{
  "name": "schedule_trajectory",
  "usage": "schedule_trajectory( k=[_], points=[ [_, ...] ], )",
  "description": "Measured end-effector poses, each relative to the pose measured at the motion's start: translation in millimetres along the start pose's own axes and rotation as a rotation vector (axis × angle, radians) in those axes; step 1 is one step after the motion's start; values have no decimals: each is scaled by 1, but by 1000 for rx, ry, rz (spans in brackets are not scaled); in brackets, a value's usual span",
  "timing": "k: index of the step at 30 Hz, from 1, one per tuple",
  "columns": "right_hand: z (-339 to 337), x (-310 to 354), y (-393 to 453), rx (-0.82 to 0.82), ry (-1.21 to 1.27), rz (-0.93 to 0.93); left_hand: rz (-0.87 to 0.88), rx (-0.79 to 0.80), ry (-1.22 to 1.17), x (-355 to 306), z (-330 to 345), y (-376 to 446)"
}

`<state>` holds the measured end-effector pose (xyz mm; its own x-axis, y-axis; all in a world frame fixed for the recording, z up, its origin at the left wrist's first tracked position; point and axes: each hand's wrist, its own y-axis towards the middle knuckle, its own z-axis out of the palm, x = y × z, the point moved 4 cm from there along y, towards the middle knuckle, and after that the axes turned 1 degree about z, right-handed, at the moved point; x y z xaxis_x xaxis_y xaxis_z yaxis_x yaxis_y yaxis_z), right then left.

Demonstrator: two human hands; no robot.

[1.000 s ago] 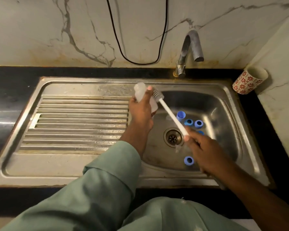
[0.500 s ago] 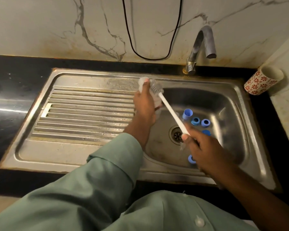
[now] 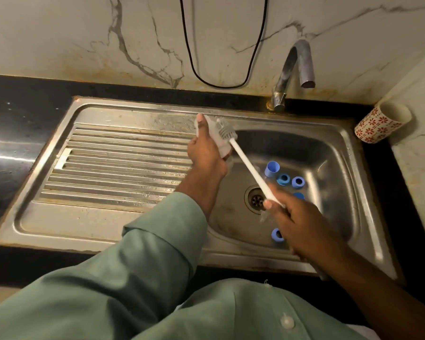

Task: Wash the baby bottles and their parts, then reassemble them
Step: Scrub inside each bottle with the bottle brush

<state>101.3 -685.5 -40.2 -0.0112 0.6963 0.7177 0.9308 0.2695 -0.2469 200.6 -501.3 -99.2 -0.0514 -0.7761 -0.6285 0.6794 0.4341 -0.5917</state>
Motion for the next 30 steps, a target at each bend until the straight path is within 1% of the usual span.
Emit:
schedule_trajectory(
  k=[1,2,3,4,6,8,9,12,14,17,19,23,26,28,30],
  points=[
    [0,-1,-6,20,1,4,5,6,48,1,-1,0],
    [-2,-3,-5,9,17,20,6,39,149,6,0,-3],
    [-3,-6,4,-22,28,42,-4,86,243,13,1,-8],
    [-8,-8,12,-54,16,57,-33,124,281,22,6,-13],
    [-10,-7,20,-56,-21,42,-67,135,224,23,8,-16],
    [-10,-9,8,-30,-69,-4,-58,95,115,11,4,-8],
    [-9,-9,-2,-12,-83,-24,-47,79,109,7,3,-7],
    [-8,-11,-2,-22,-11,-9,14,90,284,19,3,-15],
    [-5,-11,9,-35,18,20,26,102,333,28,6,-21],
    [-7,-11,-2,-21,-29,-8,87,74,251,10,3,-14],
    [-7,-12,-13,26,-33,2,104,41,220,3,-1,-12],
    [-8,-15,6,24,30,82,-5,84,275,19,4,-20],
    [-8,-17,2,26,25,64,52,67,220,6,-1,-11],
    [-6,-19,-4,56,112,90,52,51,237,6,-7,-5],
    [-1,-21,4,69,242,153,-12,104,279,16,-7,-3]
  ],
)
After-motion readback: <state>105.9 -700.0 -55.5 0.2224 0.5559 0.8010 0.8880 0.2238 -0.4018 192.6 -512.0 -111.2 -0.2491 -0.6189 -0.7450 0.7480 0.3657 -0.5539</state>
